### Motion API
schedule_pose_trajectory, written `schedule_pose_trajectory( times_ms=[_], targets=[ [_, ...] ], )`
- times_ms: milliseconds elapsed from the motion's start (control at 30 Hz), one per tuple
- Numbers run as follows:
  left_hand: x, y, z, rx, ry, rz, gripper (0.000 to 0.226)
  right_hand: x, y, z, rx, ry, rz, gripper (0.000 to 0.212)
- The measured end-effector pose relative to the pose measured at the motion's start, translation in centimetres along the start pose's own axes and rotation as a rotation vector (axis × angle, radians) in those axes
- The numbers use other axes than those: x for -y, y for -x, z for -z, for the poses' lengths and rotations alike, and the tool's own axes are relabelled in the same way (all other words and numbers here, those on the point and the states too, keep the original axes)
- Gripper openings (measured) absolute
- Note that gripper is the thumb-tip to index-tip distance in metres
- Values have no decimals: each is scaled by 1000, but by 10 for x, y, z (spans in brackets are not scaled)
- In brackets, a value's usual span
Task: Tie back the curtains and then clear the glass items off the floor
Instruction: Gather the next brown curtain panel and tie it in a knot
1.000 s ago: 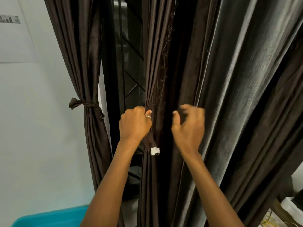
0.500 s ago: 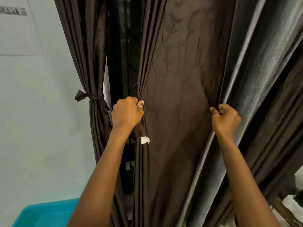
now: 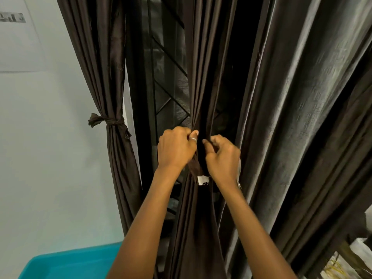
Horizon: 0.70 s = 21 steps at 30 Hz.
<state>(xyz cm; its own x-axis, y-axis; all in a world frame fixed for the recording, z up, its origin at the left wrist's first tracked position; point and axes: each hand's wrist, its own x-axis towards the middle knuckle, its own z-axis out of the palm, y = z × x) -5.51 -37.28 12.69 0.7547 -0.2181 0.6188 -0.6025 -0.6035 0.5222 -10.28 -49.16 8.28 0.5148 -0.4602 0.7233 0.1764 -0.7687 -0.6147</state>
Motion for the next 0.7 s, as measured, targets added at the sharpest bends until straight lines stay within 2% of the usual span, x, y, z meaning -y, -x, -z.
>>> schedule_pose_trajectory(
  times_ms=[67,367,500,600,700],
  targets=[
    [2,1,-1,11,42,-7,49,7,3,-8,16,-4,11,5],
    [8,7,6,51,120,3,40,15,14,-26,17,-29,84,14],
    [-2,5,10,49,49,41,61,15,19,-27,32,-61,111,24],
    [-6,0,10,2,-58,29,46,14,20,-24,111,-74,111,17],
    [-3,-4,12,6,-92,25,40,12,15,-17,231,-207,56,19]
  ],
)
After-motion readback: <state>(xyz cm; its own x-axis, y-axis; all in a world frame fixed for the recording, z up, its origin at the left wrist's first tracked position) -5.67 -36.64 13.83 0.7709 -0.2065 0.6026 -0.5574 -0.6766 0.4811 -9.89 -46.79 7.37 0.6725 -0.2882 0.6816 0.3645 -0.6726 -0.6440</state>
